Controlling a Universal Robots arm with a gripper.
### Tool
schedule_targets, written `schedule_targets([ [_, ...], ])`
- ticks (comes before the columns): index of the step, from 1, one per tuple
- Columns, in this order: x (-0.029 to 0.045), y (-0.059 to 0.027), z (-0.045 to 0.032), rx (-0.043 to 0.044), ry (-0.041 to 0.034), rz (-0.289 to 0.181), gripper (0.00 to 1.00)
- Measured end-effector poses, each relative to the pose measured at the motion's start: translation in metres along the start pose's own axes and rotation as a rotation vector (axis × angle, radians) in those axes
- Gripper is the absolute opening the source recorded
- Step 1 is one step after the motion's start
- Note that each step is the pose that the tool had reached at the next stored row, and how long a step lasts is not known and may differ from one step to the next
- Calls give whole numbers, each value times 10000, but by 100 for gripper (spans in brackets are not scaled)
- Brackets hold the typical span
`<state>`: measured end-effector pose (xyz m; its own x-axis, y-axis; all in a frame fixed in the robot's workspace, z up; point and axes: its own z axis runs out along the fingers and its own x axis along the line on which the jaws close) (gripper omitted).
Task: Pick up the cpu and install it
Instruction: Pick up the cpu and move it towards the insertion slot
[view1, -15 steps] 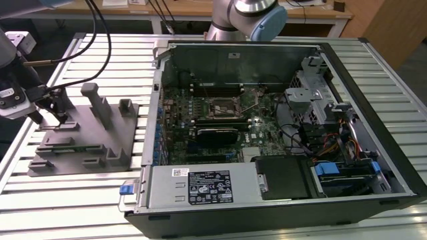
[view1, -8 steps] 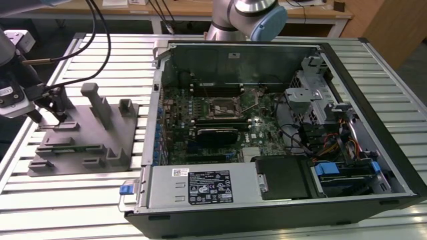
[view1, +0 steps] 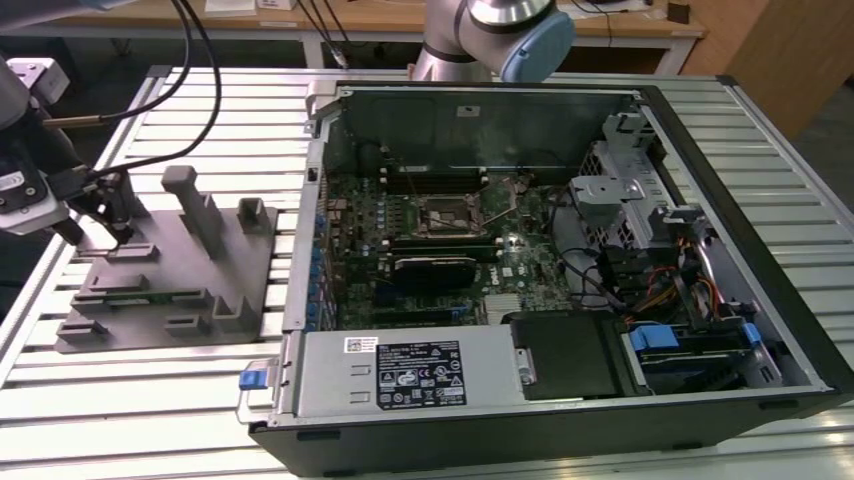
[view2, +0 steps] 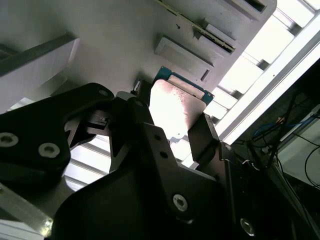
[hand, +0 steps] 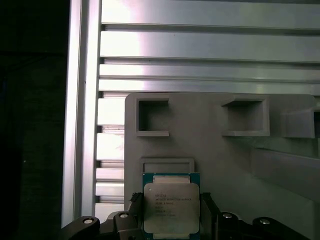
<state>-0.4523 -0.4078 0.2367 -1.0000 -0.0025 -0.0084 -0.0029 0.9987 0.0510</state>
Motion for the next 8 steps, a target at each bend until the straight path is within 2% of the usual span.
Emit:
schedule_targets([
  [8,0,1,-17,-1,-1,0,54],
])
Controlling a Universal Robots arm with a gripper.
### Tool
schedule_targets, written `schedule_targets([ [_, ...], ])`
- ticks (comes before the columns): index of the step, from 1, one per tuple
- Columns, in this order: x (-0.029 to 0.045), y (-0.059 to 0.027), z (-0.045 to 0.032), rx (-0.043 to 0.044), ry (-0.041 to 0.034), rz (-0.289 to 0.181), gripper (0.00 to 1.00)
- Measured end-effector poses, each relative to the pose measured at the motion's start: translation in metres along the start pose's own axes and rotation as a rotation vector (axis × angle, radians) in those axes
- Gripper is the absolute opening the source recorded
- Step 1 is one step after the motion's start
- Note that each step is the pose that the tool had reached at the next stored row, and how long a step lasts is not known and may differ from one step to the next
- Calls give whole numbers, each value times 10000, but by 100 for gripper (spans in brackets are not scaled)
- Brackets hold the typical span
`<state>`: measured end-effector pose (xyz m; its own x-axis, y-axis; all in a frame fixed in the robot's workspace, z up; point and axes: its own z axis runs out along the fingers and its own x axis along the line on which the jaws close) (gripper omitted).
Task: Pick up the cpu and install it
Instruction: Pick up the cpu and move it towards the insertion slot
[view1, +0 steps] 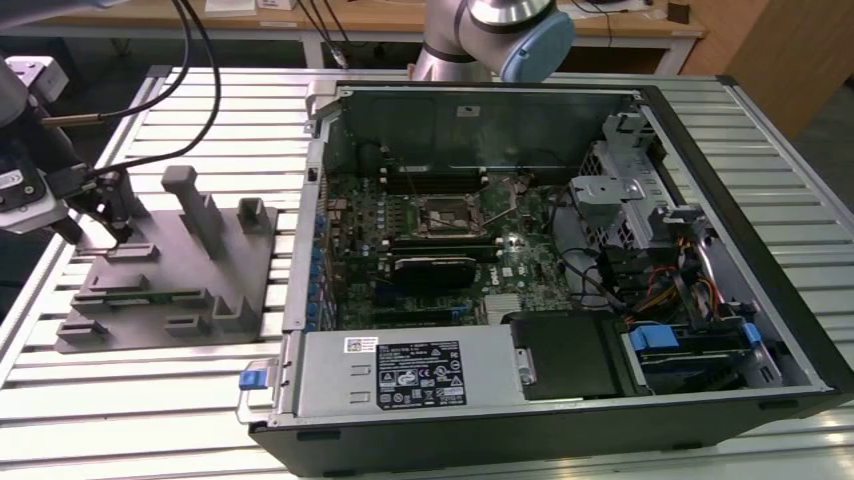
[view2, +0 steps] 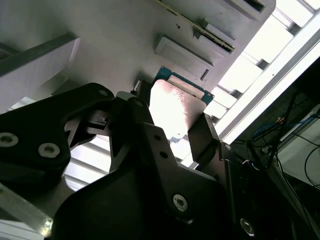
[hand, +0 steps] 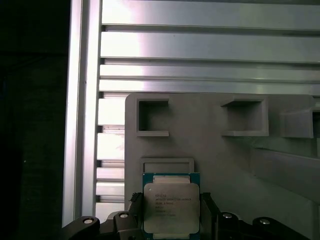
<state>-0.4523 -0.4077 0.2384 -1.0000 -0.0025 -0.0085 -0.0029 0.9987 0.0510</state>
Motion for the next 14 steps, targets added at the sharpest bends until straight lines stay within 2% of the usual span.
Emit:
schedule_targets([
  [14,1,3,-32,0,0,1,54],
])
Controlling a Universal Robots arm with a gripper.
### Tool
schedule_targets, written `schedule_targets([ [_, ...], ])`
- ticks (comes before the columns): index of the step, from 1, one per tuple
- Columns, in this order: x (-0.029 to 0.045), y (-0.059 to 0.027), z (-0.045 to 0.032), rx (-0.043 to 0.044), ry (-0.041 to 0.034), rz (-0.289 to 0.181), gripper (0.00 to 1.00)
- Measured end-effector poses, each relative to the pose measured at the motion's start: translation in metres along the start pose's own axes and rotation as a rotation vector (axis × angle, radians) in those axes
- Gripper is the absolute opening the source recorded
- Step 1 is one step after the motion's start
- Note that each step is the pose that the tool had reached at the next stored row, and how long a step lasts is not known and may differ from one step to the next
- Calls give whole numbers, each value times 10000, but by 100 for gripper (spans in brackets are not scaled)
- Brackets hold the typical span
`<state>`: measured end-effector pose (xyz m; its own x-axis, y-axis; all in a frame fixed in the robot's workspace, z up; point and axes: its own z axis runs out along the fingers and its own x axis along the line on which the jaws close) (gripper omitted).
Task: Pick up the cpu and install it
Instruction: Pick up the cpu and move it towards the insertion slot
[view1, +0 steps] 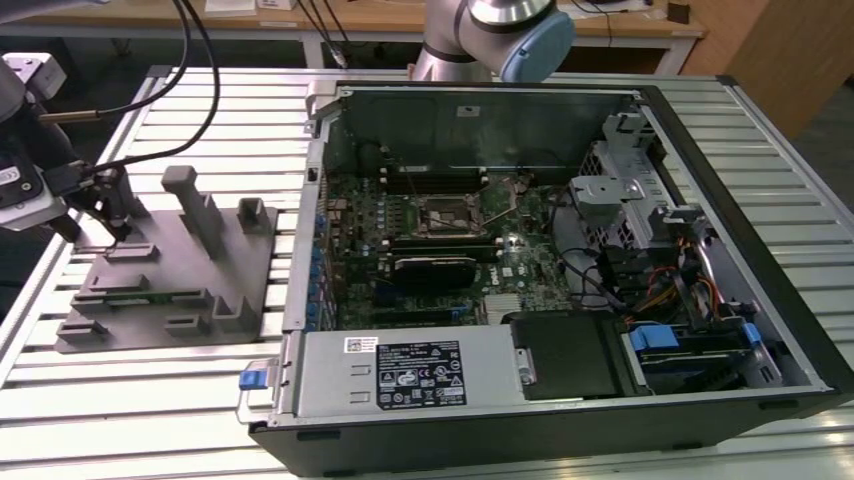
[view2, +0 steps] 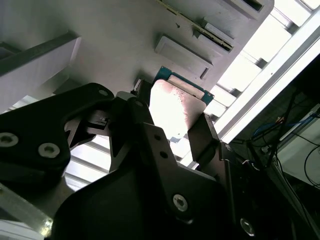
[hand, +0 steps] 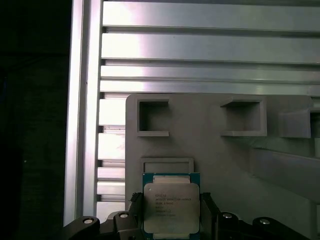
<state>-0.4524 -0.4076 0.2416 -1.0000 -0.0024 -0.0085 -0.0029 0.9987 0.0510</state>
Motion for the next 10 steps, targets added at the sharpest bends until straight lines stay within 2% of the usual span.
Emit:
schedule_targets([
  [10,0,1,-18,0,0,0,54],
])
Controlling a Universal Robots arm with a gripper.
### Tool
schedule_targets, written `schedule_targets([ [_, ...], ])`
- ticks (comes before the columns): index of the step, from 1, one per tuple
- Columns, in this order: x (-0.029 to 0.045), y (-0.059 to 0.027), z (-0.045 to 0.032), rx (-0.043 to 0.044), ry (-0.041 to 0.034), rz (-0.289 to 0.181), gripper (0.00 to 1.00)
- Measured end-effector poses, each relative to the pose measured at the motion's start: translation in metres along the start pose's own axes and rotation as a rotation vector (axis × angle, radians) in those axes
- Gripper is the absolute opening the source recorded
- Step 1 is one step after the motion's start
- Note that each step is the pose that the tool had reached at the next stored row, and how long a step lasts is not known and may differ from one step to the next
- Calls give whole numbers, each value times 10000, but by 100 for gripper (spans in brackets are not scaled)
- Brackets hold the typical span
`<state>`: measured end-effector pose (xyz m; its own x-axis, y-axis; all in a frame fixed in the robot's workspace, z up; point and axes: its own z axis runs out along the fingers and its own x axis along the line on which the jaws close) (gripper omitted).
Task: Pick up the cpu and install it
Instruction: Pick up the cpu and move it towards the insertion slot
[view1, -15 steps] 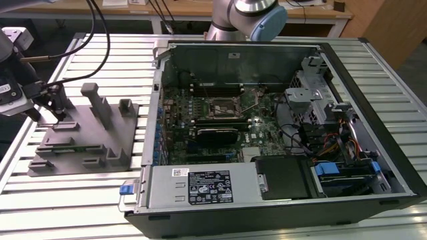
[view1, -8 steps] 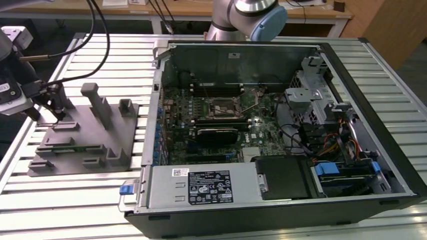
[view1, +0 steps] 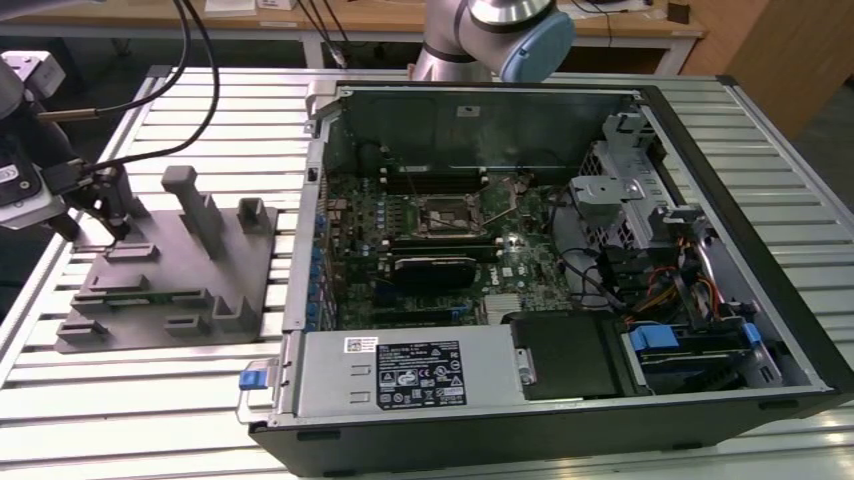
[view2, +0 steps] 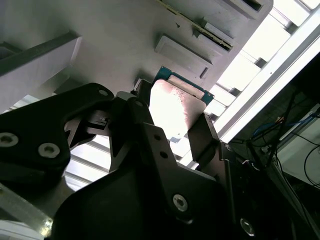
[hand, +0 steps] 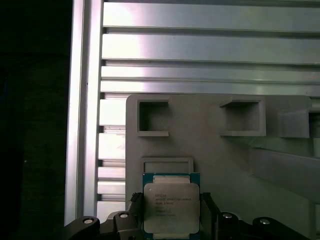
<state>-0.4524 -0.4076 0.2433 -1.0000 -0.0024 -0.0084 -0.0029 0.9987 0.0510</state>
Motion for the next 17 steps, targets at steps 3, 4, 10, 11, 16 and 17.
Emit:
schedule_targets([
  [3,0,4,-45,0,0,0,54],
  [4,0,4,-47,0,0,0,54],
  [10,0,5,-56,0,0,0,54],
  [11,0,4,-58,0,0,0,54],
  [16,0,6,-70,1,1,0,54],
  [17,0,6,-72,0,0,0,54],
])
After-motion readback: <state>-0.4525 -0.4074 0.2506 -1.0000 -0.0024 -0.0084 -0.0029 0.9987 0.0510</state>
